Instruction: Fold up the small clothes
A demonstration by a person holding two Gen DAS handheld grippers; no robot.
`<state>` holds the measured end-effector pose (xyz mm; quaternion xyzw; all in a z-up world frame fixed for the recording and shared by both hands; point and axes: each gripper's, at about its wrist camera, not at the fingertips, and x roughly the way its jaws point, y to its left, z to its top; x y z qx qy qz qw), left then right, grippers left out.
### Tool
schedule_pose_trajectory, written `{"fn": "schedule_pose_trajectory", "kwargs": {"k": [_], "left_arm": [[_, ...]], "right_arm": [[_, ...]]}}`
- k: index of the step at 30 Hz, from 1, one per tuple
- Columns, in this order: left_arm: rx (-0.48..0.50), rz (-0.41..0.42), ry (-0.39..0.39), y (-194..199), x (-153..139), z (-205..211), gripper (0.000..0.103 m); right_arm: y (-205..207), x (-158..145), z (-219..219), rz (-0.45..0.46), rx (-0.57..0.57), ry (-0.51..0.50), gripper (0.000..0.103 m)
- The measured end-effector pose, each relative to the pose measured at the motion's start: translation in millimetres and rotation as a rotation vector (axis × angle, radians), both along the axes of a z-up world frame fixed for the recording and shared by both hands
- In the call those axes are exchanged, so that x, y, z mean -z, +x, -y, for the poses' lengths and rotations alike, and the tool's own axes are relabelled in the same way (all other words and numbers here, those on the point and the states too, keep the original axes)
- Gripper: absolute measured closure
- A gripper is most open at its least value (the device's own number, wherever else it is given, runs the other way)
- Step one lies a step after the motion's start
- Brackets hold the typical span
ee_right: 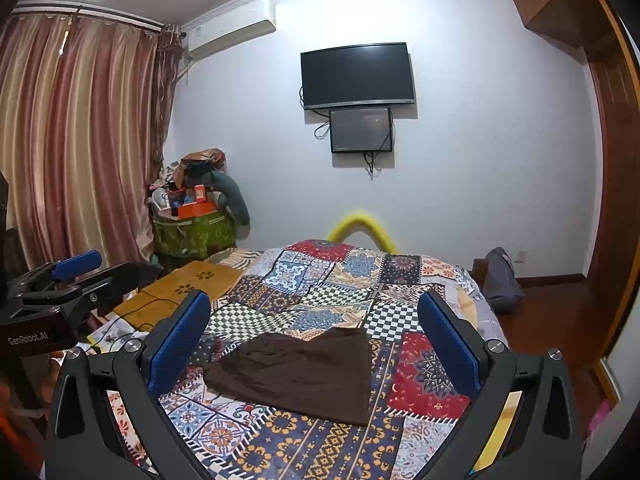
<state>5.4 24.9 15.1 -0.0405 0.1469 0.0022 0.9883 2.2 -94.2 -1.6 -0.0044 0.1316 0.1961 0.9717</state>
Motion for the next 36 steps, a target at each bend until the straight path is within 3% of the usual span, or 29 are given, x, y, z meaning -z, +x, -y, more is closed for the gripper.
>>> {"fn": "schedule_pose_trajectory", "kwargs": {"k": [36], "left_arm": [[0.024, -0.008, 0.0, 0.8, -2.7, 5.3, 0.0]], "right_arm": [[0.2, 0.0, -1.2, -0.002, 0.005, 0.004, 0.0]]}}
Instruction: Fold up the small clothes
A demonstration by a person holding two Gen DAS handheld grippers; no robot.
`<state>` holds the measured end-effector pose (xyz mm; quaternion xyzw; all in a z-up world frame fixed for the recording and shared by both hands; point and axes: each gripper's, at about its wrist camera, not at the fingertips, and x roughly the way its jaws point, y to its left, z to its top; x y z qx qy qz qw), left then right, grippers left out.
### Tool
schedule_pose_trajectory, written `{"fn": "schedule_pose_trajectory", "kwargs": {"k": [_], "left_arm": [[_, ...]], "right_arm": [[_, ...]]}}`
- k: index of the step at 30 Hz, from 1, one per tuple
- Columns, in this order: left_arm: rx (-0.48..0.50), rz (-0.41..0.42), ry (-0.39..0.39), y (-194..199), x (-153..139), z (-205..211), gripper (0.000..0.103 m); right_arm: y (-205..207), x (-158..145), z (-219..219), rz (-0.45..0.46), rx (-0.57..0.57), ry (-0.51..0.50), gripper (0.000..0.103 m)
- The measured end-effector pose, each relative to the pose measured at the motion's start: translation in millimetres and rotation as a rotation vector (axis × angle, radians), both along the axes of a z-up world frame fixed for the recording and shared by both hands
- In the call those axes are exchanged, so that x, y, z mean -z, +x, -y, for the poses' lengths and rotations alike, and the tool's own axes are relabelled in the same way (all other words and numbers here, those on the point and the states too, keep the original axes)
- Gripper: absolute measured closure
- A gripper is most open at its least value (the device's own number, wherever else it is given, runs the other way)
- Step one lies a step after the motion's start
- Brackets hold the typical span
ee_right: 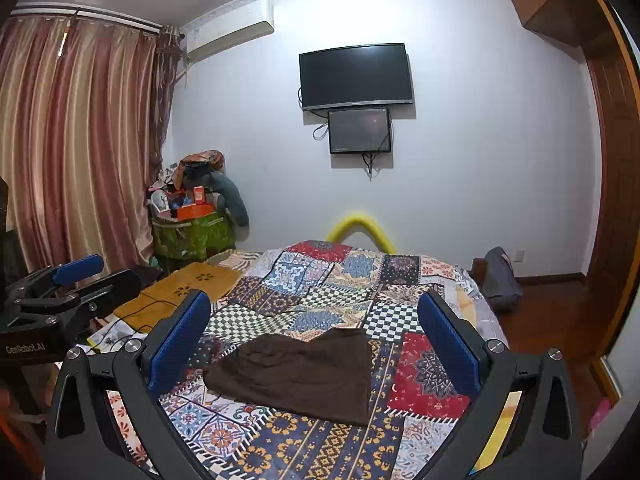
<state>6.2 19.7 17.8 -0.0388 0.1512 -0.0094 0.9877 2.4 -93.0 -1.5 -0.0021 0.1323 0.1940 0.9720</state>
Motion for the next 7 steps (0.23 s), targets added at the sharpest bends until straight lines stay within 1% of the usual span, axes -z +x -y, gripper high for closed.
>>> {"fn": "schedule_pose_trajectory", "kwargs": {"k": [7], "left_arm": [[0.002, -0.01, -0.002, 3.4, 2.9, -1.5, 0.0]], "right_arm": [[2.3, 1.0, 1.0, -0.008, 0.0, 0.007, 0.0]]}}
